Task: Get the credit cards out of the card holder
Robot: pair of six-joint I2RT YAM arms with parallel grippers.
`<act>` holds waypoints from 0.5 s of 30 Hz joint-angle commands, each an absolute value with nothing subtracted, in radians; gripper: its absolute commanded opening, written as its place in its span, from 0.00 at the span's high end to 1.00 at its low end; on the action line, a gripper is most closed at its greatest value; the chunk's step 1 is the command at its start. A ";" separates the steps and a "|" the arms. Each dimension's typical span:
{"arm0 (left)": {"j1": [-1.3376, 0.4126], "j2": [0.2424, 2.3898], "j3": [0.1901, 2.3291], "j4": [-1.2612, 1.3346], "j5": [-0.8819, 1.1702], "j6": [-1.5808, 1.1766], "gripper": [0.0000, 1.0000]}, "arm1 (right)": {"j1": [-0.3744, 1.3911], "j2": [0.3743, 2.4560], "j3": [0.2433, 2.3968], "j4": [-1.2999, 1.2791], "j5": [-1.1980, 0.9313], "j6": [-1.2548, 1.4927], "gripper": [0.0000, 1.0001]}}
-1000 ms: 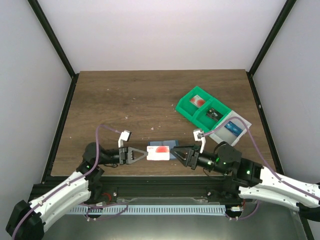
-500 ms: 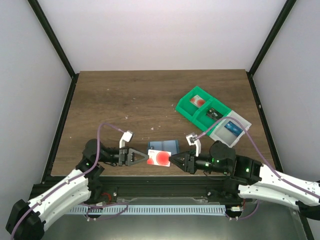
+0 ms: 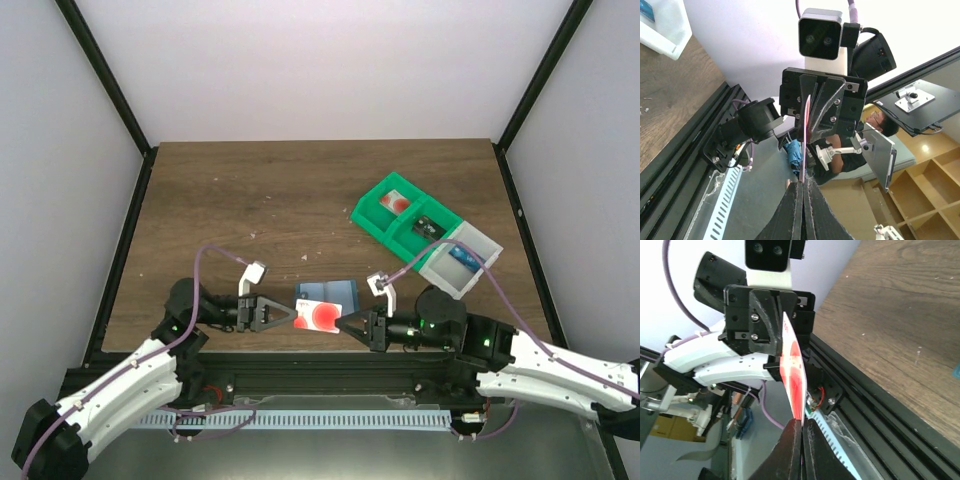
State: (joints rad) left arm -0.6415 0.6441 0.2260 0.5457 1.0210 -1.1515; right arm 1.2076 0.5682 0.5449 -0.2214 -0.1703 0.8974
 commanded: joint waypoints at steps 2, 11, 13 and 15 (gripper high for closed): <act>-0.640 0.633 0.250 0.490 0.993 -1.103 0.97 | 1.213 0.531 0.508 -0.148 -0.162 0.919 1.00; -0.640 0.632 0.382 0.062 0.763 -0.875 0.11 | 1.213 0.519 0.617 -0.313 0.058 0.852 0.99; -0.641 0.629 0.411 -0.005 0.703 -0.835 0.01 | 1.213 0.536 0.660 -0.352 0.110 0.811 1.00; -0.641 0.623 0.444 -0.077 0.636 -0.791 0.00 | 1.213 0.561 0.699 -0.378 0.163 0.775 1.00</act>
State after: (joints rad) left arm -0.6411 0.6399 0.3813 0.1215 0.7929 -0.9222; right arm 1.2079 0.5369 0.5915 -0.2935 0.0090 0.8642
